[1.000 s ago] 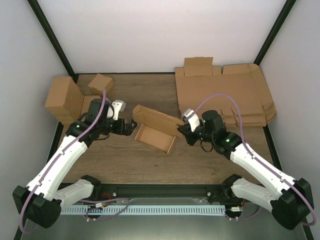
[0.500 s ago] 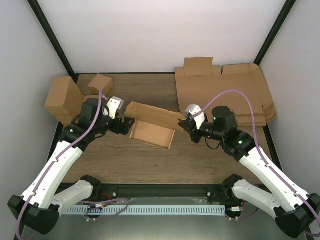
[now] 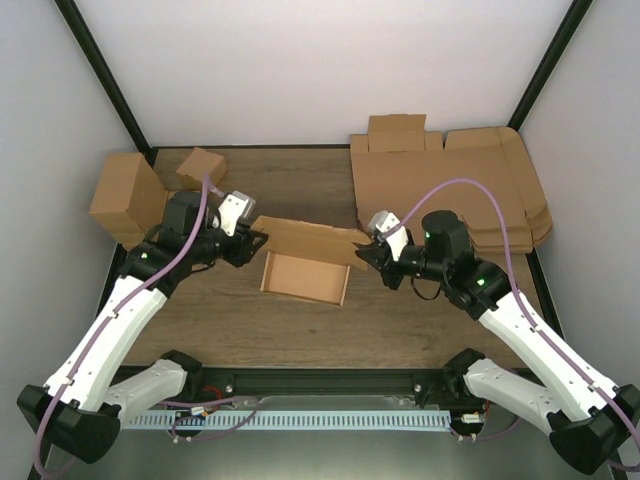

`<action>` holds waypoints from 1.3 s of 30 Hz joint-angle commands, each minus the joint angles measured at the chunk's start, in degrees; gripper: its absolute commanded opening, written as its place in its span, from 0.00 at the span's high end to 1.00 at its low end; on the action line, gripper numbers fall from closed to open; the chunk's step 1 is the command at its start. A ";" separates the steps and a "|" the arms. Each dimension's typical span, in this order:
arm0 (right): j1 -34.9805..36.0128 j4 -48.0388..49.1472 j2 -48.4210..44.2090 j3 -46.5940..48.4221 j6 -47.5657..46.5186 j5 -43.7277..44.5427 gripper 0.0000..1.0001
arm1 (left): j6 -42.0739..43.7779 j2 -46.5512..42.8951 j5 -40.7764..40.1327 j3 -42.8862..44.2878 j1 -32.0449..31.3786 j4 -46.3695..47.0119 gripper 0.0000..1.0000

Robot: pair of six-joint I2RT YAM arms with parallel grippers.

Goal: Fold the paper box

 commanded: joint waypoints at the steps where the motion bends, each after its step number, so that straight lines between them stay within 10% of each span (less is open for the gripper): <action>1: 0.02 0.93 0.44 3.47 0.25 -1.11 0.99 | -0.03 1.93 1.91 0.12 0.24 -0.54 0.59; 6: -0.03 1.29 0.97 3.53 0.33 -0.91 0.99 | -0.31 3.03 1.08 0.35 0.24 -1.02 0.75; 22: -0.03 1.91 2.62 3.55 1.15 0.19 0.99 | -1.67 2.92 -2.00 0.63 0.24 -2.60 0.71; 28: -0.03 3.26 3.58 3.02 2.61 0.24 0.99 | -2.53 3.90 -0.05 -0.01 0.24 -2.10 0.95; 39: 0.06 21.70 13.33 -6.41 25.89 12.39 0.99 | -22.15 6.94 -5.54 -11.23 0.15 17.74 0.96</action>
